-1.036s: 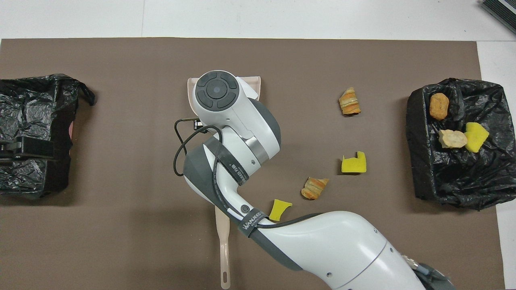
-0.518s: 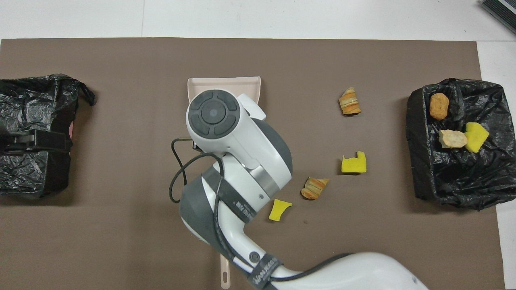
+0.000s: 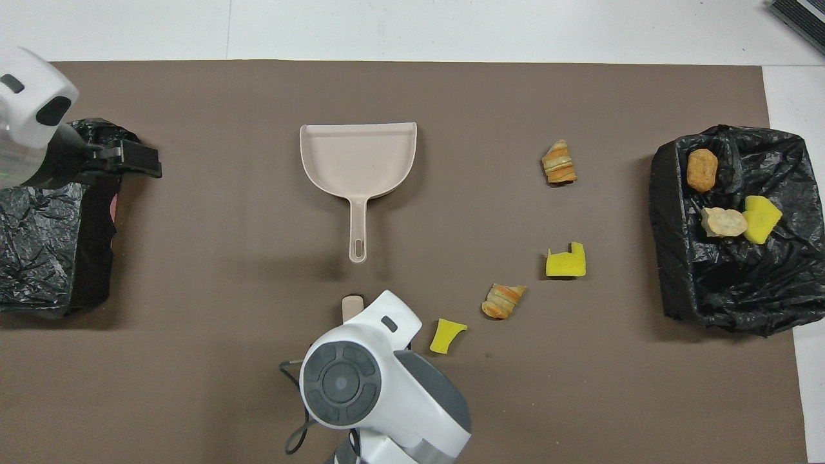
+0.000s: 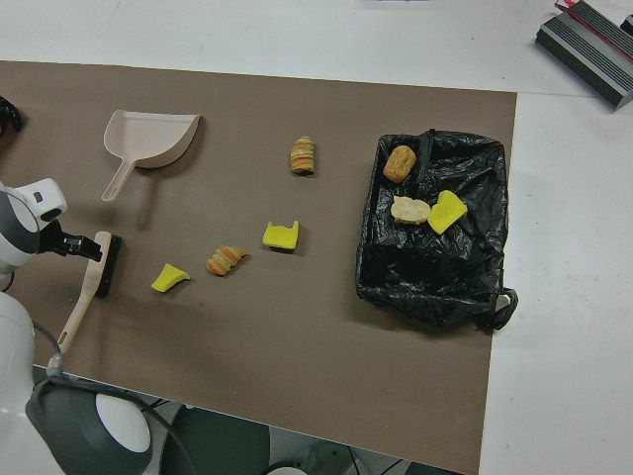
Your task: Sweep and dump trash in bin
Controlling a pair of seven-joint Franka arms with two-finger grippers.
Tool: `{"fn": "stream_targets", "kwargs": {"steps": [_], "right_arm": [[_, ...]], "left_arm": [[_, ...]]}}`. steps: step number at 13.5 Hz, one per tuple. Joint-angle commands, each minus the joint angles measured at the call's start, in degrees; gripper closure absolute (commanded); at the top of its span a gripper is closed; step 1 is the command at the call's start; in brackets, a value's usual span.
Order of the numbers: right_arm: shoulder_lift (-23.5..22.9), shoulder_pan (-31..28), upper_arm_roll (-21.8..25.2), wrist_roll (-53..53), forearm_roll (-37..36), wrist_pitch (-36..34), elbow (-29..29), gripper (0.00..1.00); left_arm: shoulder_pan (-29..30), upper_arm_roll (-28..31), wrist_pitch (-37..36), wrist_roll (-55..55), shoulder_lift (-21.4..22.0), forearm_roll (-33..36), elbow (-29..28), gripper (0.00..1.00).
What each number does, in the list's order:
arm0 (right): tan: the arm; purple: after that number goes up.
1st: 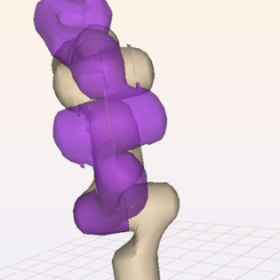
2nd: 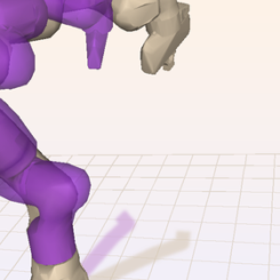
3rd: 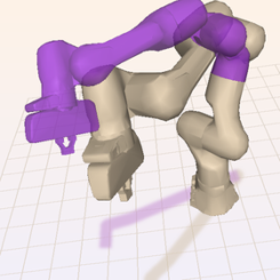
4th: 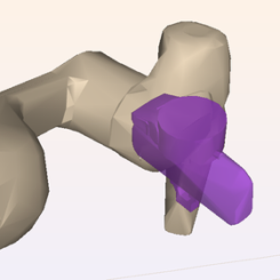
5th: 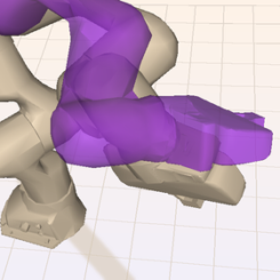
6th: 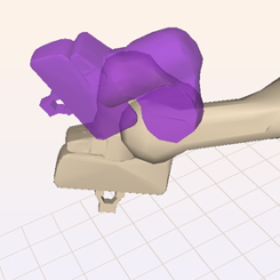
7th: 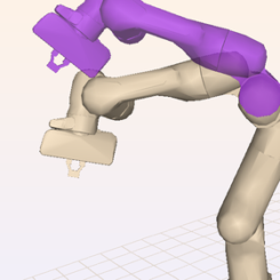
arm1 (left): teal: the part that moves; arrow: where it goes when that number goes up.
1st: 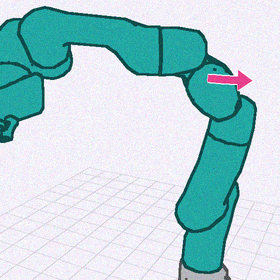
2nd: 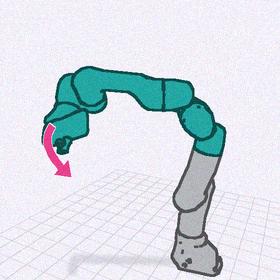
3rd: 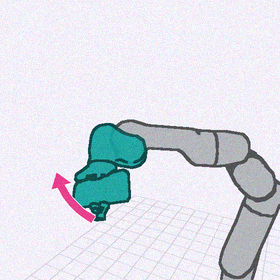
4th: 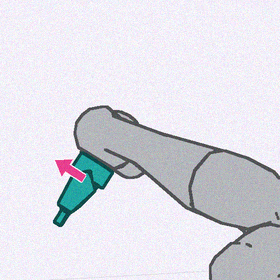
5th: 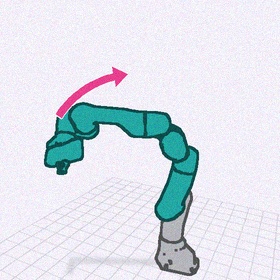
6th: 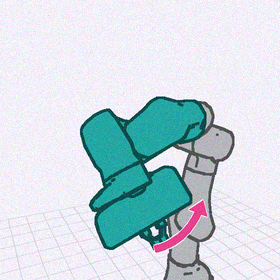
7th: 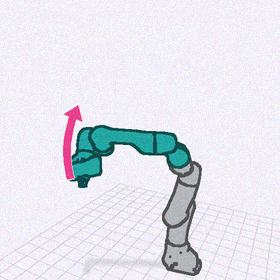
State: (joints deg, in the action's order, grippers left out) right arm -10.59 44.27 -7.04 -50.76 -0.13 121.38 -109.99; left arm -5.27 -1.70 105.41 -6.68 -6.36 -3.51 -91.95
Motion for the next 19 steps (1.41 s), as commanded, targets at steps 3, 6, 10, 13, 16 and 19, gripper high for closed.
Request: {"fn": "stream_targets", "kwargs": {"steps": [3,6,10,13,16,19], "right_arm": [[3.38,6.25,0.18,-4.51,1.45,4.11,-8.91,0.19],[5.4,8.11,0.18,-6.36,1.54,5.8,-12.79,0.19],[5.67,9.96,0.18,-6.71,1.8,6.59,-14.82,0.19],[5.75,10.14,0.09,-6.63,3.19,6.59,-14.81,0.24],[5.4,10.14,0.09,-5.4,6.45,7.46,-14.81,0.3],[5.4,10.05,0.18,-5.49,6.46,7.47,-14.64,0.47]], "left_arm": [[-9.48,0.55,5.23,-6.31,-8.39,0.96,3.36,0.0],[-14.41,0.47,11.28,-13.35,-12.18,1.05,2.13,0.0],[-20.39,0.47,17.43,-17.21,-13.77,1.05,-4.53,0.0],[-23.3,0.47,22.37,-19.77,-13.25,0.96,-11.21,0.0],[-24.53,0.47,22.3,-19.87,-13.94,0.96,-12.11,0.0],[-24.53,0.55,21.42,-19.78,-13.86,1.05,-11.59,0.02]]}}
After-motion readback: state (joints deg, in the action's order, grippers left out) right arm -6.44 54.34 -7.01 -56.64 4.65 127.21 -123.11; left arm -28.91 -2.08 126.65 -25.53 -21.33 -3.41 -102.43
